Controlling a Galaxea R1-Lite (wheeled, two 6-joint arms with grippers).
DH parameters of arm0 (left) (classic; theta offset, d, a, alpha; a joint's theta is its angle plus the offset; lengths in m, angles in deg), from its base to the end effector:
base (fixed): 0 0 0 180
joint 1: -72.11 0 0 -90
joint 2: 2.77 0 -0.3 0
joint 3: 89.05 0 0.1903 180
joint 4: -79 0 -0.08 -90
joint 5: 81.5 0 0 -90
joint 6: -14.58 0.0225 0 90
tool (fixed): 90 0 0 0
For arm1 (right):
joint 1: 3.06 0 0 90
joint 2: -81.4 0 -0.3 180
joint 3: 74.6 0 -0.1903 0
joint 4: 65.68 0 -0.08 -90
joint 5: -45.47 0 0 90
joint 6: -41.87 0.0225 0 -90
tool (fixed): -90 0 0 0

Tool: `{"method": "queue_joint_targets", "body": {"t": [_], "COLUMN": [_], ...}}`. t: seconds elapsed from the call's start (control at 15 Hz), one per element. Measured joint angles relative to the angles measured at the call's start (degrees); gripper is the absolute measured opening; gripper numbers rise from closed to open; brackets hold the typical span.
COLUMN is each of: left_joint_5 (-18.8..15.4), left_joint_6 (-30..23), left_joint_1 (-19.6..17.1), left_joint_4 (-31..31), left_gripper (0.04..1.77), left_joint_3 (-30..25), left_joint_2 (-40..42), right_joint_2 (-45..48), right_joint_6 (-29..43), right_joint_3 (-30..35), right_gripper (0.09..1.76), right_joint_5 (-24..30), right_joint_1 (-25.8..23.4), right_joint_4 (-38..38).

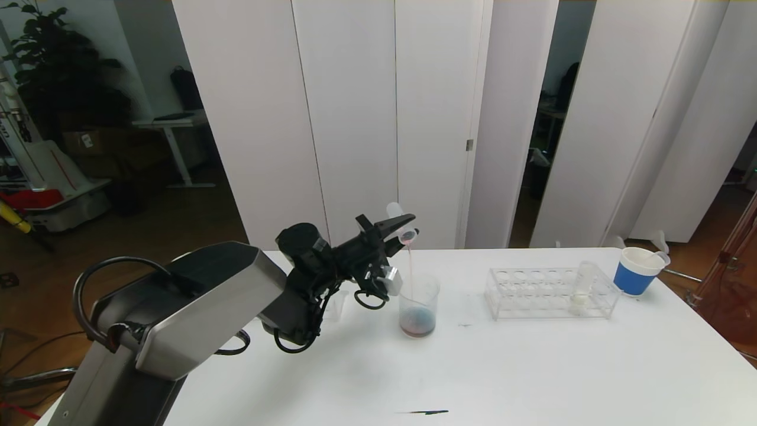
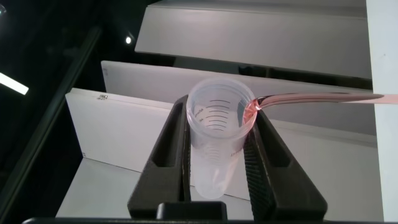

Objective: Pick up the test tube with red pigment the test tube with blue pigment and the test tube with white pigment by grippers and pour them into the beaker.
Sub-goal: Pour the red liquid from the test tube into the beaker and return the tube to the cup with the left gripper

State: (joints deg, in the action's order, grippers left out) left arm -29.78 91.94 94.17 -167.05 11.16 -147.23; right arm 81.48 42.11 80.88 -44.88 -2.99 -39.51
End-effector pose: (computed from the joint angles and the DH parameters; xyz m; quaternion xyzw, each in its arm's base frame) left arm 0.4314 -0.1899 0.0779 0.5514 -0.4546 -0.2683 0.6461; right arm -0.0245 -0.0002 0.0760 0.0020 0.0137 -0.0025 0.9999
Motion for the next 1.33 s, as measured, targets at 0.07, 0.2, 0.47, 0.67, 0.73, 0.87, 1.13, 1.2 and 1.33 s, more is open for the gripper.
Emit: {"method": "queue_joint_targets", "body": {"t": [0.07,0.2,0.47,0.67,0.73,0.87,1.13,1.2,1.33], "left_joint_5": [0.0,0.0,0.0,-0.1,-0.1,0.0,0.9,1.1,2.1], "left_joint_6": [0.2,0.8,1.3,1.3,1.4,1.3,-1.5,-3.1,-4.8], "left_joint_1": [0.1,0.2,0.3,0.4,0.7,0.9,0.6,0.6,0.5], "left_joint_4": [0.0,0.0,0.0,0.0,0.0,0.0,0.0,0.0,0.0], "left_gripper": [0.58,0.58,0.58,0.58,0.58,0.58,0.58,0.58,0.58], "left_joint_3": [0.0,0.0,0.0,0.1,0.2,0.3,-0.2,-0.6,-3.0], "left_joint_2": [0.2,0.7,1.2,1.2,1.2,1.1,2.5,3.4,5.9], "right_joint_2": [0.0,0.0,0.0,0.0,0.0,0.0,0.0,0.0,0.0], "right_joint_6": [0.0,0.0,0.0,0.0,0.0,0.0,0.0,0.0,0.0], "right_joint_3": [0.0,0.0,0.0,0.0,0.0,0.0,0.0,0.0,0.0], "right_gripper": [1.75,1.75,1.75,1.75,1.75,1.75,1.75,1.75,1.75], "right_joint_5": [0.0,0.0,0.0,0.0,0.0,0.0,0.0,0.0,0.0], "right_joint_1": [0.0,0.0,0.0,0.0,0.0,0.0,0.0,0.0,0.0], "right_joint_4": [0.0,0.0,0.0,0.0,0.0,0.0,0.0,0.0,0.0]}}
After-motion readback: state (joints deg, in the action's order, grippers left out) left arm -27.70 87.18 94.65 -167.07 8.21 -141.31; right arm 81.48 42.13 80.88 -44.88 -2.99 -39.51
